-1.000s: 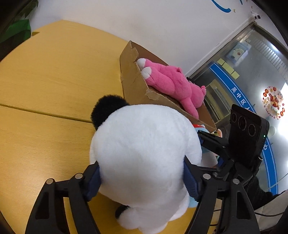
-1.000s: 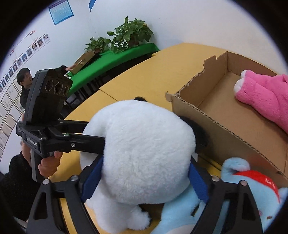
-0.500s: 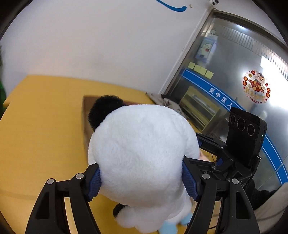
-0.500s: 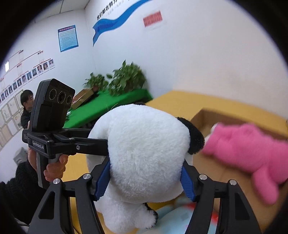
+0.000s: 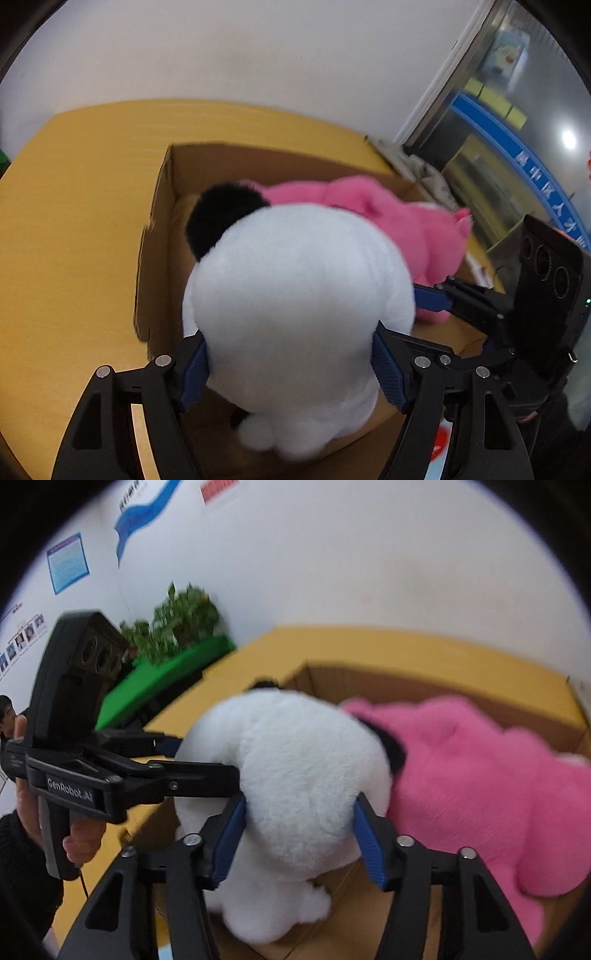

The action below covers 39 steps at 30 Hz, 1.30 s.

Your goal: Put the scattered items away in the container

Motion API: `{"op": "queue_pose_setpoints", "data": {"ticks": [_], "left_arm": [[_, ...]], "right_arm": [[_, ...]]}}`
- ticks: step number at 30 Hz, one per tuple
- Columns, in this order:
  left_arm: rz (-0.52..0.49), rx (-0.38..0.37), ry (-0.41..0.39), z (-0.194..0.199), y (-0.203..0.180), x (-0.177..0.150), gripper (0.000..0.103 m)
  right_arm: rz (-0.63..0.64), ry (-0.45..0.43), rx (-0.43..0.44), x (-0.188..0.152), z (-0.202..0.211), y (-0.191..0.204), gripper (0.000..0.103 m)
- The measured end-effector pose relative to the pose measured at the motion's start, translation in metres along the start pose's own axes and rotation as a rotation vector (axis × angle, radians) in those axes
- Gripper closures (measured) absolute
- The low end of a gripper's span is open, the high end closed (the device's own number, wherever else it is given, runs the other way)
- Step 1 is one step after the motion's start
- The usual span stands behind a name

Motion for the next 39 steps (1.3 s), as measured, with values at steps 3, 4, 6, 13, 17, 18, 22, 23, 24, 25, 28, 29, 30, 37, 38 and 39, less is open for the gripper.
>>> {"op": "queue_pose_setpoints", "data": {"ticks": [3, 4, 6, 13, 17, 18, 22, 23, 24, 25, 28, 29, 30, 37, 38, 39], "left_arm": [[0.042, -0.026, 0.000, 0.006, 0.008, 0.000, 0.022], [0.038, -0.017, 0.002, 0.008, 0.010, -0.001, 0.021], [0.021, -0.002, 0.003, 0.013, 0.011, -0.003, 0.019], [0.042, -0.026, -0.021, 0.024, 0.007, -0.004, 0.017], [0.032, 0.017, -0.038, 0.024, 0.005, -0.001, 0.017], [0.023, 0.033, -0.045, 0.026, 0.006, -0.001, 0.017], [0.017, 0.068, -0.060, 0.034, 0.015, 0.003, 0.017], [0.022, 0.064, -0.048, 0.032, 0.018, 0.001, 0.016], [0.029, 0.054, -0.041, 0.031, 0.019, -0.001, 0.016], [0.043, 0.043, -0.039, 0.031, 0.021, -0.004, 0.016], [0.068, 0.042, -0.051, 0.036, 0.023, -0.010, 0.015], [0.068, 0.053, -0.057, 0.041, 0.023, -0.012, 0.014], [0.064, 0.063, -0.064, 0.045, 0.023, -0.013, 0.014], [0.050, 0.118, -0.156, 0.091, 0.020, -0.024, 0.012], [0.045, 0.127, -0.165, 0.098, 0.020, -0.025, 0.011], [0.041, 0.134, -0.169, 0.101, 0.021, -0.026, 0.011]], "right_arm": [[-0.018, -0.007, 0.031, -0.003, -0.005, 0.004, 0.047], [-0.031, -0.004, 0.043, -0.002, -0.005, 0.005, 0.046], [-0.030, 0.011, 0.046, -0.001, -0.008, 0.006, 0.045], [-0.083, 0.042, 0.082, -0.025, 0.012, 0.004, 0.031], [-0.042, 0.220, 0.097, -0.061, -0.018, 0.012, 0.032], [-0.046, 0.229, 0.117, -0.064, -0.021, 0.019, 0.039], [-0.010, 0.230, 0.211, -0.063, -0.021, 0.052, 0.039], [0.004, 0.245, 0.250, -0.066, -0.021, 0.062, 0.039], [0.020, 0.256, 0.265, -0.069, -0.022, 0.069, 0.039], [0.037, 0.262, 0.248, -0.072, -0.023, 0.070, 0.038], [0.032, 0.244, 0.194, -0.070, -0.016, 0.062, 0.037], [0.028, 0.232, 0.189, -0.068, -0.011, 0.060, 0.036], [0.027, 0.214, 0.186, -0.065, -0.003, 0.059, 0.033], [0.054, 0.032, 0.072, -0.040, 0.061, 0.030, 0.024], [0.073, -0.007, 0.046, -0.029, 0.066, 0.028, 0.024], [0.080, -0.055, 0.041, -0.010, 0.071, 0.027, 0.024]]}}
Point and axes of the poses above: each gripper's, at about its wrist camera, not at the fingertips, and z roughly against the way its jaws point, y to its left, x to its top, the point moved 10 cm from there along -z, roughly the way its jaws point, and after that the axes turned 7 degrees about -y, right-handed, at the moved point
